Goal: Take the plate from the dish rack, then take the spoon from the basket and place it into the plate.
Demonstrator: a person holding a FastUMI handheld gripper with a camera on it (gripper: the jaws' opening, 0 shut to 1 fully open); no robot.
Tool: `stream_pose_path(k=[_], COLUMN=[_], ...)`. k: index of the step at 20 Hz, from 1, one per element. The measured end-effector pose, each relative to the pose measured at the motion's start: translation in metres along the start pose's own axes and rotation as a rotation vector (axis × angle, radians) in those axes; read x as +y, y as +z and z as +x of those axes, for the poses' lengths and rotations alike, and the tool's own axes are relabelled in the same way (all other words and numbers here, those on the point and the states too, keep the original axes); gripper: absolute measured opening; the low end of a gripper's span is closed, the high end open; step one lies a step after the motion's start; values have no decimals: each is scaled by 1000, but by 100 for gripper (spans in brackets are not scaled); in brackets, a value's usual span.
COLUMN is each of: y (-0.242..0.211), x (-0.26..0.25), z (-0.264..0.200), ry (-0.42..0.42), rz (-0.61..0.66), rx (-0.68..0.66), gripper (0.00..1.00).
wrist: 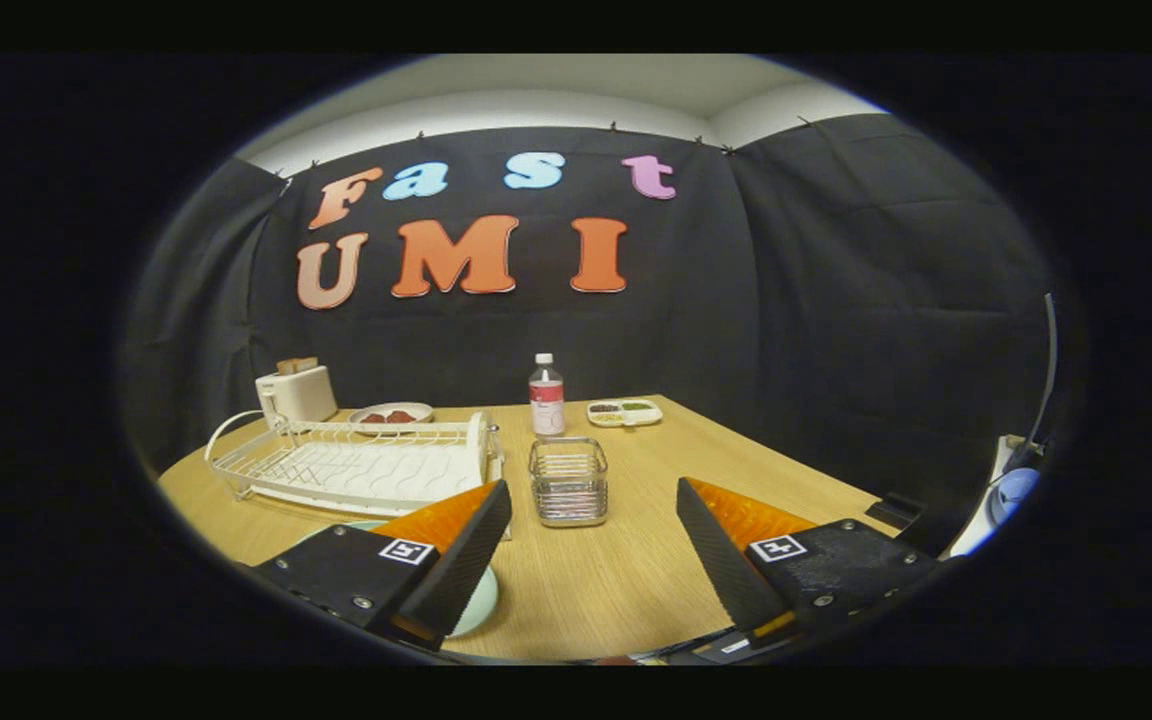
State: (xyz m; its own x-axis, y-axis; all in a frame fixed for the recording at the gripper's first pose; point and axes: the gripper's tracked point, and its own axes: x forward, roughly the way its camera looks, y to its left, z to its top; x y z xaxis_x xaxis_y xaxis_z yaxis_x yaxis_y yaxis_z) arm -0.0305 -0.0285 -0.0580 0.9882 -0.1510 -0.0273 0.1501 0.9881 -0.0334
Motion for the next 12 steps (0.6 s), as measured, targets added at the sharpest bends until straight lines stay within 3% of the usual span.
stream_pose_path(k=[12], y=[-10], x=[-8], z=[-2], ry=[-16], rz=[-4], rx=[22], gripper=[99])
